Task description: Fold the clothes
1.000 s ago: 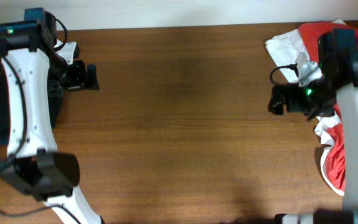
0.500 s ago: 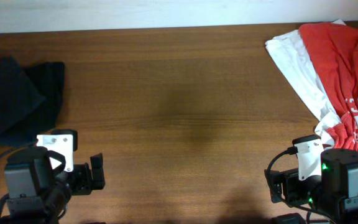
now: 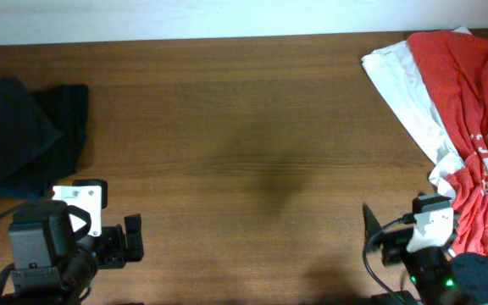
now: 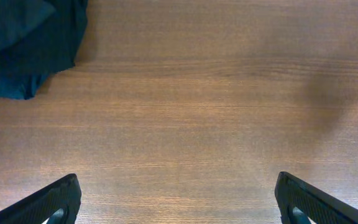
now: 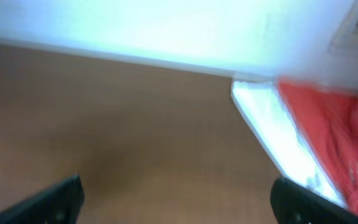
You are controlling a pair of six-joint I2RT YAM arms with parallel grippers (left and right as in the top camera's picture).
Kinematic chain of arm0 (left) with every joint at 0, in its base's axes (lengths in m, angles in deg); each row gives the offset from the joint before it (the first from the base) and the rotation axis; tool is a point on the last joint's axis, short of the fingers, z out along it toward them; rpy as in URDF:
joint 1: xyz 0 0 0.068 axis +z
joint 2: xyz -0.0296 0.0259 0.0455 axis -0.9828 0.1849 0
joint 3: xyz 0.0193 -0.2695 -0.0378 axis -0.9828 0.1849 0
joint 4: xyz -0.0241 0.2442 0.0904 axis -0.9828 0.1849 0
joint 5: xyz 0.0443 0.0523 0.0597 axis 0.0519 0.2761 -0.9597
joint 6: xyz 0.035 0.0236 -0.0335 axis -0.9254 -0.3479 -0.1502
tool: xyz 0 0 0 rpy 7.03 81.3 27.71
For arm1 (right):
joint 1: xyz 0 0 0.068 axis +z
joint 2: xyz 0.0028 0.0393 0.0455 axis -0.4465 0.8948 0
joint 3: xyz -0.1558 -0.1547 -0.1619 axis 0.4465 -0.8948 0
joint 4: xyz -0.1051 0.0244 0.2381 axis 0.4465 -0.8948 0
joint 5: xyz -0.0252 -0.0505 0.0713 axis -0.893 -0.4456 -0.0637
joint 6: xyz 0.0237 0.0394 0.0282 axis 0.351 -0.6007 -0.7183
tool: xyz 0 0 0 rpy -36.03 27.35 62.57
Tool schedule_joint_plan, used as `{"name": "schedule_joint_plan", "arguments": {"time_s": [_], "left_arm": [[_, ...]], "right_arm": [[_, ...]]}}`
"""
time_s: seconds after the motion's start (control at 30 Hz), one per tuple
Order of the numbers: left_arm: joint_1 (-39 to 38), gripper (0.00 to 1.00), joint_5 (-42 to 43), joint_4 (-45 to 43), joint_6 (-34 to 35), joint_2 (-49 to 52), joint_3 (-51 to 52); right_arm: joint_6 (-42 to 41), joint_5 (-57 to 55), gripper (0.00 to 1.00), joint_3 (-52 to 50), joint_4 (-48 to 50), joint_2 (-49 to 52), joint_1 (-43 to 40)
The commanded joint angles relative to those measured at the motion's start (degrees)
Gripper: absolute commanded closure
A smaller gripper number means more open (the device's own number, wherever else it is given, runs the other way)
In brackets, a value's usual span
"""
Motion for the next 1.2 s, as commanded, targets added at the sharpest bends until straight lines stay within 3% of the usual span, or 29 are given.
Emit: {"name": "schedule_joint_plan", "arguments": {"time_s": [0.0,0.1,0.3,1.17], "left_arm": [[0.02,0.01,0.17,-0.07,0.35,-0.28,0.28],[0.02,0.01,0.17,-0.07,0.35,-0.28,0.28],[0.02,0.01,0.17,-0.04,0.37,-0.28,0.28],[-0.13,0.01,-0.35,0.48,0.26,-1.4,0.33]], "right_arm": [[0.13,-0.68,0.01,-12.35,10.49,-7.23,-0.33],[0.13,-0.52,0.01,-25.53,25.75,-13.77,-1.31],[0.13,-0.37,0.01,-37.44,39.82,-13.77,-6.25],[2.08,0.28,0.01,-39.8,39.3,-13.77,-6.58]]}}
